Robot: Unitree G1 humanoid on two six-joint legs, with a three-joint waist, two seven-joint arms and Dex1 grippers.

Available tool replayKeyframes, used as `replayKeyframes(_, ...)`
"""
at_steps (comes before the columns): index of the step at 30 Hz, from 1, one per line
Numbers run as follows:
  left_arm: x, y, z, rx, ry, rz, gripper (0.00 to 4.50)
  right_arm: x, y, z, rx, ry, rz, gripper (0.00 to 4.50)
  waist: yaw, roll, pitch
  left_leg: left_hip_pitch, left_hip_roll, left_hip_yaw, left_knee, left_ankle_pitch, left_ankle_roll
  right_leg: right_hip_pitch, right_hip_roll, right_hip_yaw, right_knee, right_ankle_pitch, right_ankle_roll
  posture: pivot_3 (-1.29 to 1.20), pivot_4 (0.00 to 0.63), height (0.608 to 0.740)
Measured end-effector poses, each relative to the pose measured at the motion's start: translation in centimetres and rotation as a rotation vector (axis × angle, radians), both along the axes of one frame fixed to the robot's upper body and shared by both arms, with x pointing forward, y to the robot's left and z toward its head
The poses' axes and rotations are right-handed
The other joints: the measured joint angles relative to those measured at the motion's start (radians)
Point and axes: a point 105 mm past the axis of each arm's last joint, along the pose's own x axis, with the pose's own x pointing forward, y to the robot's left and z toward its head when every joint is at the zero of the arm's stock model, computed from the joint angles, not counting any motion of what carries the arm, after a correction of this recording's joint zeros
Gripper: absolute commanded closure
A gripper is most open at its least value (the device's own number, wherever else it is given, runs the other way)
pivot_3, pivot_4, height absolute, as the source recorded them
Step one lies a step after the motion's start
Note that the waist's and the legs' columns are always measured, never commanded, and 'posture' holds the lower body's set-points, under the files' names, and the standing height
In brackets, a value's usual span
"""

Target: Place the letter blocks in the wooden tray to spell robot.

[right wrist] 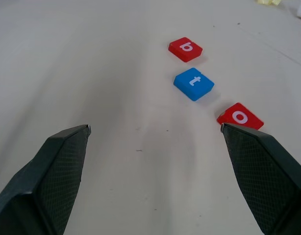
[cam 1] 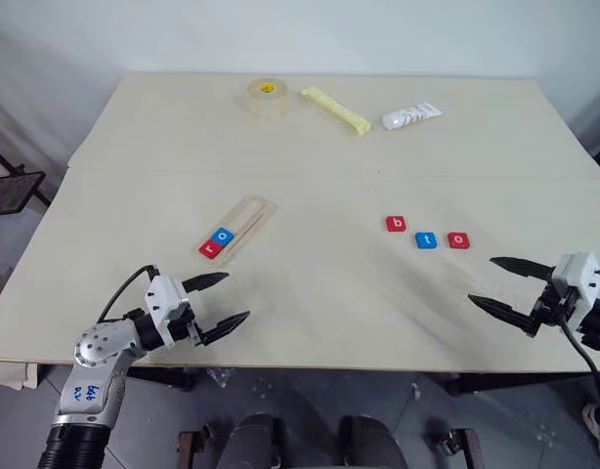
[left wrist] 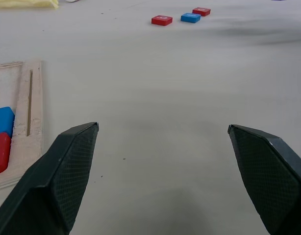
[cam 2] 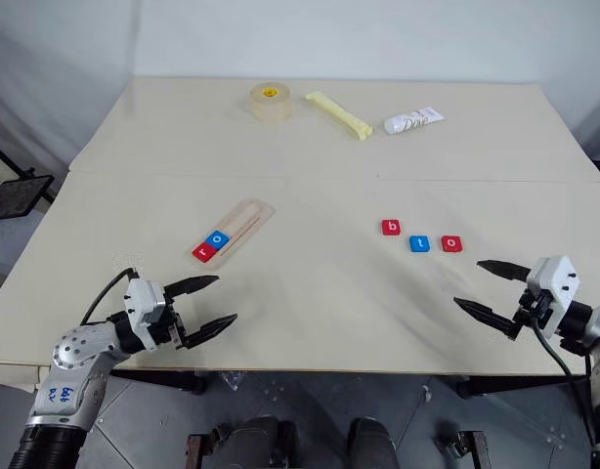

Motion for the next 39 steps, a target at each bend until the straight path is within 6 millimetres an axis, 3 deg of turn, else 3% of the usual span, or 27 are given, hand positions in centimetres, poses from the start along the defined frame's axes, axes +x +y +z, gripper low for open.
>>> replayKeyframes(9,0.0,0.2,0.2,-0.002,0.013,0.024,0.0,0.7,0.1,1.0,0.004,-0.032,-0.002,0.04,-0.004,0.0,0.0,0.0,0.0,-0.002,0.0,0.0,0.0,0.002,0.0,-0.002,-0.001,0.0,0.0,0.0,0.15,0.74)
replayKeyframes(13,-0.2,1.0,1.2,0.012,-0.003,0.052,0.0,1.0,0.2,1.3,0.0,-0.041,0.005,0.04,-0.004,0.0,0.0,0.0,0.0,-0.004,0.0,0.0,0.0,0.003,0.0,-0.003,-0.001,0.0,0.0,0.0,0.15,0.74)
replayKeyframes(20,-1.6,6.2,3.6,0.065,0.031,0.22,0.0,2.1,1.4,2.2,-0.003,-0.043,0.091,0.04,-0.025,0.0,0.0,0.0,0.0,-0.009,0.0,0.0,0.0,0.006,-0.002,-0.009,-0.003,0.0,0.0,0.0,0.15,0.74)
replayKeyframes(25,-2.3,7.1,3.1,0.07,0.076,0.274,0.0,2.3,1.3,2.2,-0.01,-0.012,0.12,0.04,-0.02,0.0,0.0,0.0,-0.001,-0.013,0.001,0.0,0.0,0.009,-0.003,-0.012,-0.004,0.0,0.0,0.0,0.15,0.74)
replayKeyframes(29,-2.3,7.2,3.9,0.076,0.047,0.292,0.0,2.7,0.9,2.9,-0.024,-0.027,0.108,0.04,-0.022,0.0,0.0,0.0,-0.002,-0.014,0.001,0.0,0.0,0.009,-0.004,-0.013,-0.004,0.0,0.0,0.0,0.15,0.74)
replayKeyframes(35,1.1,6.7,6.2,0.123,0.01,0.339,0.0,3.3,1.6,3.6,-0.031,-0.042,0.139,0.04,-0.021,0.0,0.0,-0.001,-0.002,-0.016,0.001,0.001,-0.001,0.009,-0.003,-0.014,-0.004,0.0,0.0,0.0,0.15,0.74)
replayKeyframes(39,3.9,5.6,6.3,0.111,0.079,0.369,0.0,2.9,3.0,3.6,-0.051,-0.036,0.223,0.04,-0.022,0.0,0.0,-0.001,-0.003,-0.017,0.0,0.0,-0.001,0.009,-0.002,-0.015,-0.002,0.0,0.0,0.0,0.15,0.74)
